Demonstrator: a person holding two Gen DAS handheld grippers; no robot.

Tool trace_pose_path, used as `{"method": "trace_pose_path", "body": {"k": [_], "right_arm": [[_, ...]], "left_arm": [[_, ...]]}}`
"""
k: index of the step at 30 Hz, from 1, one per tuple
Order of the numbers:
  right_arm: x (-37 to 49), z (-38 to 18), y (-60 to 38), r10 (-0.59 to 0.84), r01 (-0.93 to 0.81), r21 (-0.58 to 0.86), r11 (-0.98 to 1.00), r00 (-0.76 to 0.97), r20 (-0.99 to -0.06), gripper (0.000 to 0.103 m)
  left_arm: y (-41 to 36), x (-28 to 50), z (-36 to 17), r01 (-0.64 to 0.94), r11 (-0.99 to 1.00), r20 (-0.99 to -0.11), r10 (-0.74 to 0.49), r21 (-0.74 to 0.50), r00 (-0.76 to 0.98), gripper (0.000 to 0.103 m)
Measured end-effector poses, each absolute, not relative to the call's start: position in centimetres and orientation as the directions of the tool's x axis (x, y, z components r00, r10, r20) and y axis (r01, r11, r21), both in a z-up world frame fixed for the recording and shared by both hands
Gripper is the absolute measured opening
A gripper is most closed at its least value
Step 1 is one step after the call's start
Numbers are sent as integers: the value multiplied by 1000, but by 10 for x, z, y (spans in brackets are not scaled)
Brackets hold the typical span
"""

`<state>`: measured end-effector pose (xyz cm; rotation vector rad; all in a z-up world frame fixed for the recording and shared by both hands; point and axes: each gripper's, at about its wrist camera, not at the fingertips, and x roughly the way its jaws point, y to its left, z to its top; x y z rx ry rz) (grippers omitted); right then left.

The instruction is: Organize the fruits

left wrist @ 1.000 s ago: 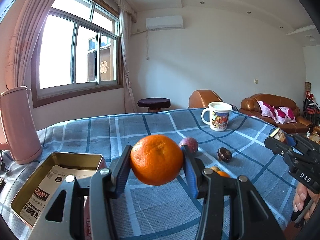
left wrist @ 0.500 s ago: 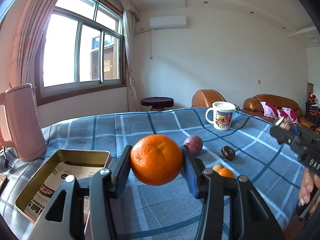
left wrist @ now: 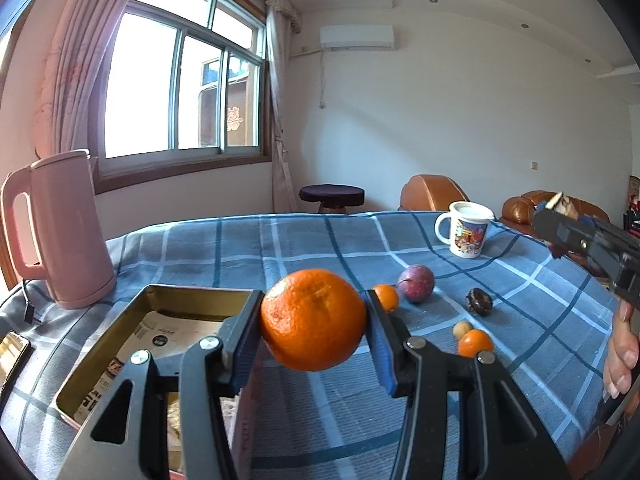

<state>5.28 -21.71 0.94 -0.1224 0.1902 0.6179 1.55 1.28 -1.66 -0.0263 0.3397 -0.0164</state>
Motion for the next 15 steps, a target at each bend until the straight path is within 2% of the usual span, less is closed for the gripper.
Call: {"method": "trace_pose_path", "body": {"k": [15], "right_arm": [[68,26,-152,644,-684,-81,725,715,-272,37]], "left_arm": [[61,15,-17,-104,994,-372,80,-46,925,50]]}}
